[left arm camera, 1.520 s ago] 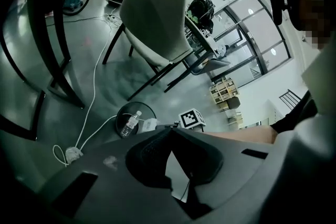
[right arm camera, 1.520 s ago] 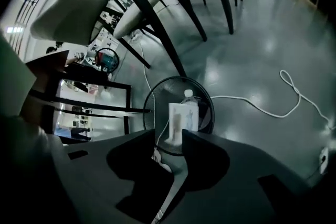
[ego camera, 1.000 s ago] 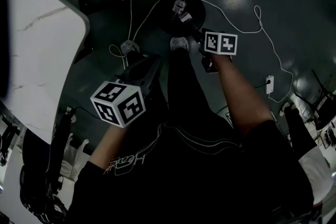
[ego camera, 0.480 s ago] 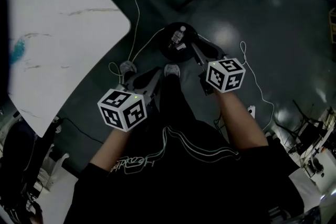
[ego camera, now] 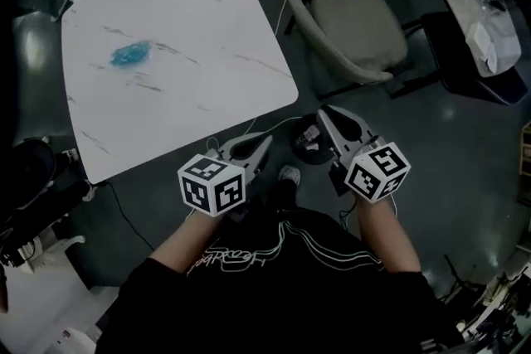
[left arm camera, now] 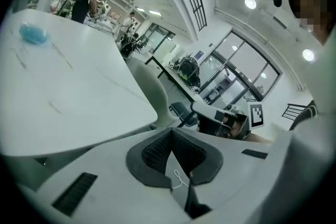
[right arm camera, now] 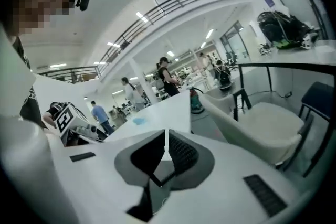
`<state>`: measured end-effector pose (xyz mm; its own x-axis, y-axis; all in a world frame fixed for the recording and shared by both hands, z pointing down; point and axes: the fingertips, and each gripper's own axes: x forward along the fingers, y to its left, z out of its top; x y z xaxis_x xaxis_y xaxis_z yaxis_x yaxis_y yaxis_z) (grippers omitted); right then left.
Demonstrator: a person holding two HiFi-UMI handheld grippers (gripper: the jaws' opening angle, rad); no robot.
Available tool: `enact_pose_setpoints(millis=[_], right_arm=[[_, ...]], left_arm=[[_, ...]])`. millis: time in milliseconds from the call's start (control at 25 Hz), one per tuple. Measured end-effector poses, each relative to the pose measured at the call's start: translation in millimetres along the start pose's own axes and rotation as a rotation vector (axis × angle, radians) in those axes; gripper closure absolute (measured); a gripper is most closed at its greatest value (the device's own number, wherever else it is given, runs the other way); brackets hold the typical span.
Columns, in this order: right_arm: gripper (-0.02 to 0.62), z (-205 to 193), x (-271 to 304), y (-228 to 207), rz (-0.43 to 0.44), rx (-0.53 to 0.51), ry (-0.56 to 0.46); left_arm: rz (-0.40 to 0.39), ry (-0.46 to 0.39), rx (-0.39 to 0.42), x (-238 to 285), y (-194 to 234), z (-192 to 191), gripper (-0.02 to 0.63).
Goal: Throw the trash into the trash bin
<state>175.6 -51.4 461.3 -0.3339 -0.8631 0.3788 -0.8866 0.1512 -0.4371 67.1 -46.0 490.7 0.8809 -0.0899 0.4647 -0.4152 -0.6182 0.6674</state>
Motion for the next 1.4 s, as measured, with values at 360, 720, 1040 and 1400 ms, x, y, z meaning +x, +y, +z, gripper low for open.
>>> enact_pose_setpoints(millis=[360,720,1040,1400], right_arm=[[0.549,74.7,105.2,140.5,0.249,-0.281,0.038],[0.549,93.1,217.3,240.4,0.399,-0.405,0.093],[0.548,89.4,292.4,288.1,0.445,-0.42,0.146],[0.548,60.3,352.3,301.1,0.46,-0.455,0.278]], left_arm=[[0.134,-0.279,-0.036,-120.1,68.5,102.2,0.601],[0.236,-0.433,-0.055,-225.3,151.2,156.7,0.601],[0.314,-0.523,-0.103,-298.7,215.2,175.7,0.601],[0.337,-0.587,-0.162,-340.9,263.7,176.6,0.601]])
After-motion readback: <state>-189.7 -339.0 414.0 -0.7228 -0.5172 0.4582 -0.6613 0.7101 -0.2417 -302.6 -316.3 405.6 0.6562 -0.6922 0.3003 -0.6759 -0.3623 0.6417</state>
